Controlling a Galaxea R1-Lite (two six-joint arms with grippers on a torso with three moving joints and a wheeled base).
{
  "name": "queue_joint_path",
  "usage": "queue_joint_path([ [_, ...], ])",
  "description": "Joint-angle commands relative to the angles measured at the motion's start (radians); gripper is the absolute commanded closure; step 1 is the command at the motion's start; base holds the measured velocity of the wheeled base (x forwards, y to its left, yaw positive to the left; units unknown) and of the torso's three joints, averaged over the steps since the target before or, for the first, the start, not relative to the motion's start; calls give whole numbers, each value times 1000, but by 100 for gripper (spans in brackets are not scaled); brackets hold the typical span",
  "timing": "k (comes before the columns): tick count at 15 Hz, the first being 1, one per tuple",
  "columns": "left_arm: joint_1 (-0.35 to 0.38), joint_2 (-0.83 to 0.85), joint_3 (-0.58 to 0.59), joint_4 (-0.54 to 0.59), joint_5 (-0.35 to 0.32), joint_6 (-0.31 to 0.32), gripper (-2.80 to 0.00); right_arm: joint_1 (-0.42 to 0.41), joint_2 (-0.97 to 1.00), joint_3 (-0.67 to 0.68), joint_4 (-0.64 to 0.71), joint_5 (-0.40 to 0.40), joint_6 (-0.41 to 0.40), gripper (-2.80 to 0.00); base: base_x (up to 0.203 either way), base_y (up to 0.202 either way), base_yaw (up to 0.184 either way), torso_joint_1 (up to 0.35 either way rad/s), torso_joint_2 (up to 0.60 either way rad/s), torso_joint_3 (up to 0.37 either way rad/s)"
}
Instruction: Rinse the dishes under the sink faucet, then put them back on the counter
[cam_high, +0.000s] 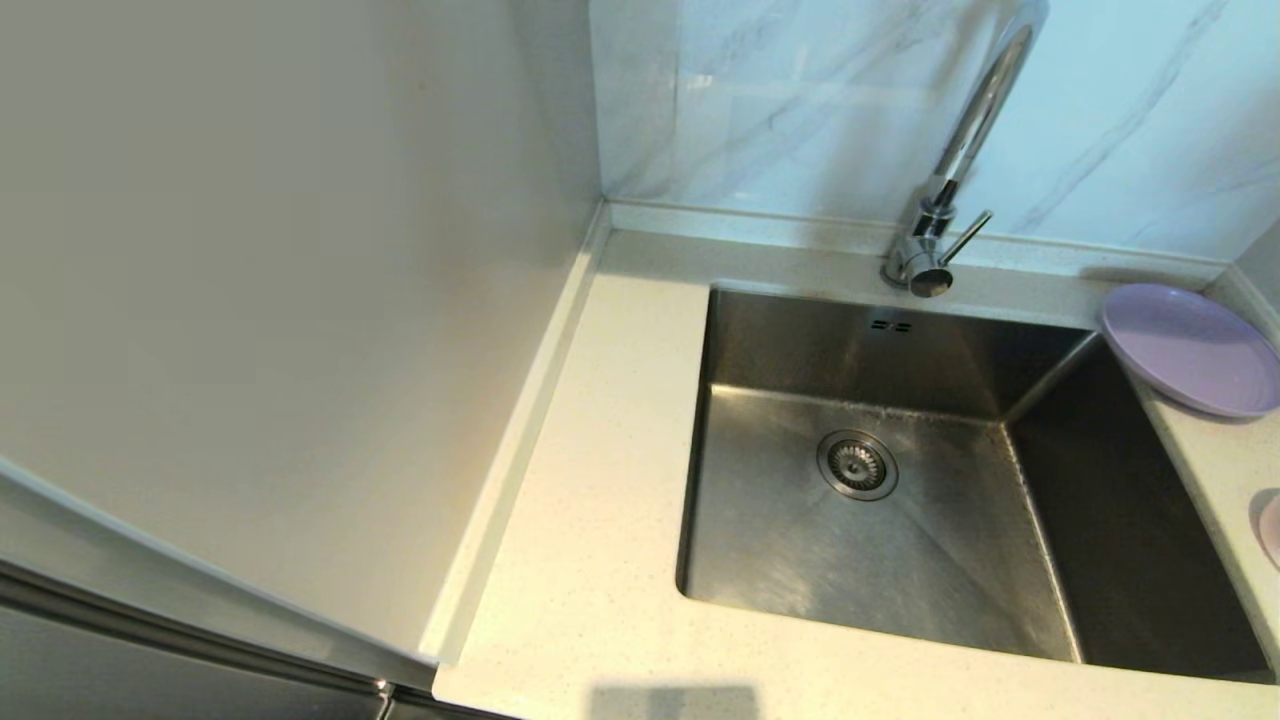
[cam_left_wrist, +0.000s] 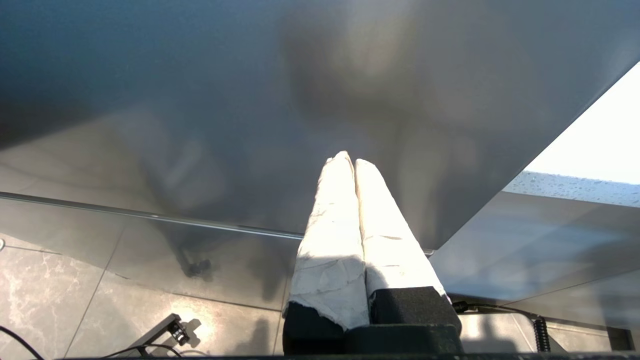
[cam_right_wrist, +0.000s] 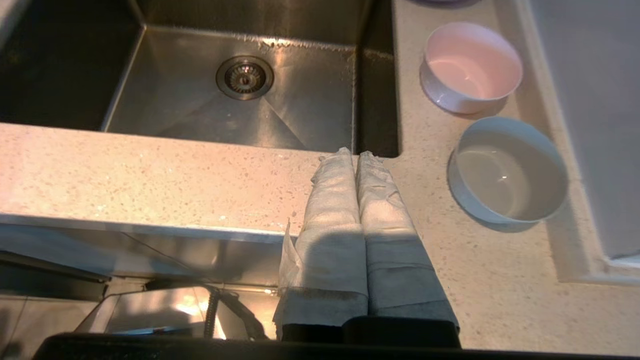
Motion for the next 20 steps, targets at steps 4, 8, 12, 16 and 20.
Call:
queue_joint_path([
  [4, 0, 0, 0, 1, 0, 0, 0, 0, 2, 294, -236, 3, -10, 0, 0, 0, 0, 0, 0, 0],
  [8, 0, 0, 0, 1, 0, 0, 0, 0, 3, 508, -508, -17, -92, 0, 0, 0, 0, 0, 0, 0],
  [12, 0, 0, 0, 1, 0, 0, 0, 0, 3, 550, -573, -15, -100, 0, 0, 0, 0, 0, 0, 0],
  [16, 0, 0, 0, 1, 0, 0, 0, 0, 3, 576, -637, 64, -126, 0, 0, 0, 0, 0, 0, 0],
  [20, 0, 0, 0, 1, 0, 0, 0, 2, 3, 625, -733, 142, -162, 0, 0, 0, 0, 0, 0, 0],
])
